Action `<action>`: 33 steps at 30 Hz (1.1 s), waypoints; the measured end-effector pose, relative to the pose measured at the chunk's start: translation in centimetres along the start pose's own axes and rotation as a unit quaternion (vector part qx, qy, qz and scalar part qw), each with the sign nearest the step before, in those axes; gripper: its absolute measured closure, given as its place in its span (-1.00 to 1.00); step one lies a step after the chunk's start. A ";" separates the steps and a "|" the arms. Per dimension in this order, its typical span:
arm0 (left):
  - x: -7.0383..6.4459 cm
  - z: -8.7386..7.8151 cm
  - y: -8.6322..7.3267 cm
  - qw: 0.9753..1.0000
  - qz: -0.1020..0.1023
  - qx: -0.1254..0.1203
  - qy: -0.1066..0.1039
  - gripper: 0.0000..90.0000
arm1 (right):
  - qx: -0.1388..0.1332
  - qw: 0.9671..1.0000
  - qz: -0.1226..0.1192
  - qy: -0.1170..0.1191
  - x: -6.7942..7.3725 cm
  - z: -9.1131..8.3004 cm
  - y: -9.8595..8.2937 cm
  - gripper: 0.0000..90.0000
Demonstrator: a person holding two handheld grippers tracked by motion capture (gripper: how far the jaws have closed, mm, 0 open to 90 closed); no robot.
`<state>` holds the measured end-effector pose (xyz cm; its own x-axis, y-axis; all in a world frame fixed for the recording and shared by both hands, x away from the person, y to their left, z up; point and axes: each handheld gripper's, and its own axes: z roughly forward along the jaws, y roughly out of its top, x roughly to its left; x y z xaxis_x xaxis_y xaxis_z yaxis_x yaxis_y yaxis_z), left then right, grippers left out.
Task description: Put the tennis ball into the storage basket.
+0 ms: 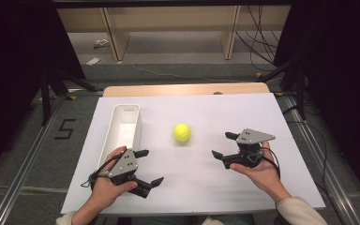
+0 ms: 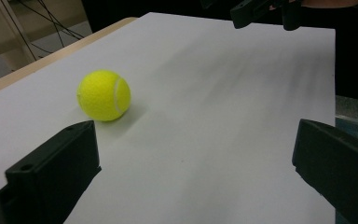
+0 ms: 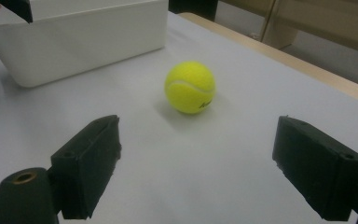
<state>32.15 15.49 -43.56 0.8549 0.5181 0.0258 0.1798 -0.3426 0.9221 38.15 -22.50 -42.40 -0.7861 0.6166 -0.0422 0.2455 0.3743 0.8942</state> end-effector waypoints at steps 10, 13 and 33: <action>0.0 0.0 0.0 1.000 0.002 0.001 0.000 -1.00 | -0.003 1.000 0.004 -0.001 -0.1 0.1 0.1 -0.65; 0.0 0.0 0.0 1.000 0.002 0.001 0.000 -1.00 | -0.004 1.000 0.003 0.000 -0.1 0.3 0.1 -0.65; 0.0 0.0 0.0 1.000 0.002 0.002 -0.001 -1.00 | -0.002 1.000 0.004 0.002 0.0 1.2 0.5 -0.65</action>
<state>32.13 15.43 -43.59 0.8572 0.5142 0.0289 0.1781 -0.3487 0.9201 38.95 -21.51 -42.47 -0.7868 0.6163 -0.0327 0.2497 0.3664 0.8963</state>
